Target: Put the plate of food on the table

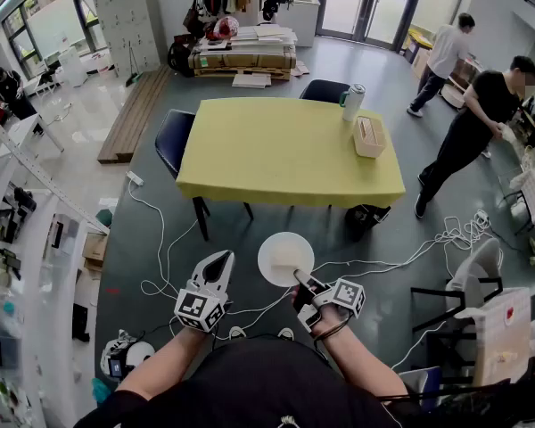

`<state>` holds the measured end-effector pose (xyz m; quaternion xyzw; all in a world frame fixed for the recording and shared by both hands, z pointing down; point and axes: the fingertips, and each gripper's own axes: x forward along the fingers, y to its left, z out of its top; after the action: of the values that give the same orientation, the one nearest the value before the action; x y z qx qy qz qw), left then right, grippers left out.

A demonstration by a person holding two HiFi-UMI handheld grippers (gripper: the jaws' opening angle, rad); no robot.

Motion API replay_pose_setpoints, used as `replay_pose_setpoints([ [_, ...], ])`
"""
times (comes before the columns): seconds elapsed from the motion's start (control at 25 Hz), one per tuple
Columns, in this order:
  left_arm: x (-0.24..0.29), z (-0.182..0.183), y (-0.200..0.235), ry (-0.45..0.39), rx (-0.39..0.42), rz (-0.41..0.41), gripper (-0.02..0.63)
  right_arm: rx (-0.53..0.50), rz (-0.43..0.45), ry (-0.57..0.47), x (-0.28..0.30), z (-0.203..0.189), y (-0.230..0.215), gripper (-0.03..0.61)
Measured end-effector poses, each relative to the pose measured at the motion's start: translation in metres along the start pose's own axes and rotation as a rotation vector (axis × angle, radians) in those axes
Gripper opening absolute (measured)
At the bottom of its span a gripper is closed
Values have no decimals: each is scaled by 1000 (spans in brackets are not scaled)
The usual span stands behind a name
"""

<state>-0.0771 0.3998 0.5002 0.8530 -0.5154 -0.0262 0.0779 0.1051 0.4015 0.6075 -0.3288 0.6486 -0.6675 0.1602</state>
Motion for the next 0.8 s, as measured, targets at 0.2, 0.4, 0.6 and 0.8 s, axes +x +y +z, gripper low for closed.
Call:
replay_pose_setpoints([
  [0.2,1,1,7,-1,-1,-1,8,-4,23,-6,7,-1,6,31],
  [0.4,-3,1,16,3,-2,-4,8,-3,50,-17,17,-4,12,31],
  [0.6,-7,-2,25,2,-9,-13,8,5,37,-26,24,-11,11,31],
  [0.8,-13,0,39,3,-16,-20,8,19,30,-43,33,-19,13,31],
])
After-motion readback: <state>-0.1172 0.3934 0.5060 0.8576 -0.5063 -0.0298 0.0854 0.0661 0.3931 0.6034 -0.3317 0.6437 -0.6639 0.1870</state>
